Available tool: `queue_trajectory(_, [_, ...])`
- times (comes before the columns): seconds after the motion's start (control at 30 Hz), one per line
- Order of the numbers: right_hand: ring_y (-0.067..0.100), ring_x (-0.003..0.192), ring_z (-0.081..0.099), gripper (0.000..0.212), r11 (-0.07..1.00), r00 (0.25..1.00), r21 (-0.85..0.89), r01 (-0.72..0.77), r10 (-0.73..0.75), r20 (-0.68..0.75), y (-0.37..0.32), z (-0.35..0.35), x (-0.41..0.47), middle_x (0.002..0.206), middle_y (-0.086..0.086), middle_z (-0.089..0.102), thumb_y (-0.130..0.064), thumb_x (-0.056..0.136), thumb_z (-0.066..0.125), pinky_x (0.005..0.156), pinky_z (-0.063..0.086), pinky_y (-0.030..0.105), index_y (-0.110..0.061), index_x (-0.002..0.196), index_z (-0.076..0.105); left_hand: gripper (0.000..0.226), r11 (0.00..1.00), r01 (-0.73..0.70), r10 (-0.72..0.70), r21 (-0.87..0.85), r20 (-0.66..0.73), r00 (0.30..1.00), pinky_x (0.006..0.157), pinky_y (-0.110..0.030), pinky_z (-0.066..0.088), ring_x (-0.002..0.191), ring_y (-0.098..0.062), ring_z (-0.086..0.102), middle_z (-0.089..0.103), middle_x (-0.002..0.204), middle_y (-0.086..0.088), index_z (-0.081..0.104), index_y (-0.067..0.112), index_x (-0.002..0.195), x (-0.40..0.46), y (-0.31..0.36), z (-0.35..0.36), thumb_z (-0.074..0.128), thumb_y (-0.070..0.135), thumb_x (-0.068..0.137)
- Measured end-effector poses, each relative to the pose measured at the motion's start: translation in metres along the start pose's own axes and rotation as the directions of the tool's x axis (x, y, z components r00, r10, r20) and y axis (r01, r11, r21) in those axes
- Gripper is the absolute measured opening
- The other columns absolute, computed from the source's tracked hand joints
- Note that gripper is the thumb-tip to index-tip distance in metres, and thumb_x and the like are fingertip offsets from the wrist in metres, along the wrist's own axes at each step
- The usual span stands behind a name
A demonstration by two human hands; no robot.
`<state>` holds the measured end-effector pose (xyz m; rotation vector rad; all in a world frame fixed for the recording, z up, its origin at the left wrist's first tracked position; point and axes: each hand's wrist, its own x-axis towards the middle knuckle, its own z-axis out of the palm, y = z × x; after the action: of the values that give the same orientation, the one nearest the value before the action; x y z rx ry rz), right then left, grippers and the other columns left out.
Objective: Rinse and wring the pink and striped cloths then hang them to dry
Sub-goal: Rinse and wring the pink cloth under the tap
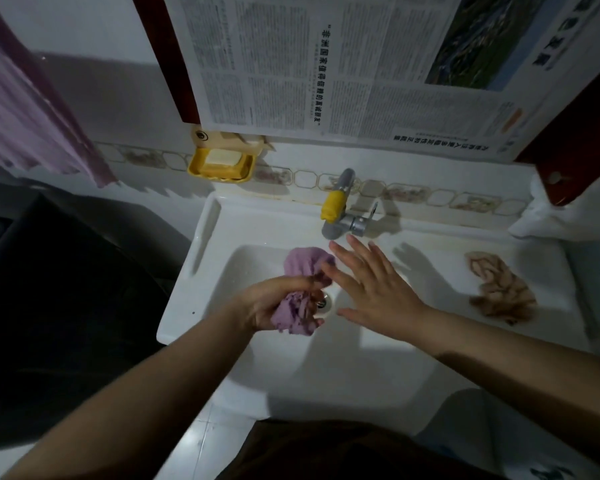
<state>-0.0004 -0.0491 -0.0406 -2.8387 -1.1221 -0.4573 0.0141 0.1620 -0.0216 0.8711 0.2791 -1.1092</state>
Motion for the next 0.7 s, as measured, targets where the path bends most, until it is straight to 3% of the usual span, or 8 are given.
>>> queue_trajectory(0.1, [0.038,0.129,0.04,0.064,0.974,0.97,0.025,0.227,-0.223,-0.098,0.007,0.006,0.018,0.145,0.017,0.03,-0.039,0.092,0.051,0.099,0.043,0.05,-0.018,0.145,0.022,0.005,0.935,0.117,-0.163,0.335,0.11,0.981,0.06,-0.023,0.055,0.058,-0.009,0.062,0.063,0.071,-0.002,0.058,0.009,0.092,0.001,0.007,0.013,0.053,0.009,0.091])
queue_trajectory(0.17, [0.032,0.099,0.057,0.066,0.961,0.959,0.029,0.275,-0.272,-0.073,0.005,0.003,0.031,0.123,0.017,0.051,-0.021,0.088,0.057,0.068,0.053,0.039,-0.017,0.145,0.024,0.004,0.83,0.191,-0.252,0.524,0.046,0.967,0.061,-0.022,0.052,0.061,-0.01,0.059,0.06,0.076,-0.003,0.057,0.01,0.091,0.008,0.008,0.014,0.059,0.012,0.088])
queue_trajectory(0.27, [0.032,0.09,0.06,0.076,0.998,0.939,-0.043,0.045,-0.027,0.342,-0.004,-0.006,0.042,0.101,0.014,0.062,-0.014,0.084,0.058,0.056,0.045,0.035,-0.01,0.149,0.018,0.063,0.588,0.221,-0.065,0.778,-0.227,0.972,0.063,-0.029,0.053,0.07,-0.018,0.063,0.061,0.091,-0.01,0.036,0.008,0.135,0.02,0.007,0.01,0.068,0.013,0.081])
queue_trajectory(0.37, [0.032,0.091,0.06,0.025,0.934,0.693,0.044,-0.355,0.232,0.682,-0.016,-0.007,0.052,0.092,0.007,0.062,-0.026,0.091,0.047,0.063,0.038,0.03,-0.01,0.109,0.054,0.107,0.171,0.275,0.237,0.946,-0.31,0.921,0.055,-0.031,0.053,0.062,-0.022,0.062,0.065,0.091,-0.016,-0.017,0.024,0.149,0.029,0.001,0.009,0.066,0.012,0.083])
queue_trajectory(0.43, [0.028,0.075,0.058,0.017,0.802,0.558,0.177,-0.57,0.22,0.8,-0.014,-0.006,0.06,0.069,0.002,0.054,-0.028,0.088,0.047,0.057,0.035,0.026,-0.019,0.074,0.052,0.086,-0.201,0.241,0.464,0.949,-0.125,0.877,0.06,-0.034,0.049,0.071,-0.026,0.063,0.067,0.092,-0.014,-0.004,0.021,0.151,0.032,-0.001,0.005,0.057,0.02,0.091])
queue_trajectory(0.5, [0.022,0.056,0.048,0.018,0.57,0.416,0.256,-0.781,0.167,0.894,-0.008,-0.006,0.063,0.058,0.002,0.048,-0.023,0.082,0.051,0.051,0.032,0.023,-0.018,0.066,0.044,0.06,-0.444,0.208,0.529,0.872,0.068,0.846,0.065,-0.036,0.048,0.08,-0.03,0.063,0.067,0.097,-0.011,0.016,0.017,0.146,0.034,0.004,-0.001,0.047,0.03,0.096])
queue_trajectory(0.6, [0.01,0.038,0.028,0.018,0.012,0.279,0.278,-0.96,0.067,0.958,-0.011,-0.015,0.06,0.048,-0.003,0.035,-0.02,0.08,0.059,0.04,0.019,0.017,-0.021,0.073,0.043,0.041,-0.706,0.069,0.464,0.704,0.387,0.797,0.054,-0.033,0.042,0.072,-0.034,0.064,0.067,0.09,-0.013,0.044,0.009,0.124,0.035,0.023,-0.009,0.031,0.038,0.098])
queue_trajectory(0.7, [0.005,0.035,0.02,0.032,-0.292,0.215,0.174,-0.94,-0.114,0.97,-0.017,-0.013,0.051,0.047,-0.006,0.028,-0.021,0.084,0.054,0.033,0.009,0.014,-0.023,0.061,0.032,0.032,-0.85,-0.162,0.299,0.502,0.712,0.636,0.038,-0.028,0.044,0.046,-0.031,0.058,0.062,0.065,-0.01,0.05,0.007,0.098,0.039,0.035,-0.015,0.032,0.033,0.092])
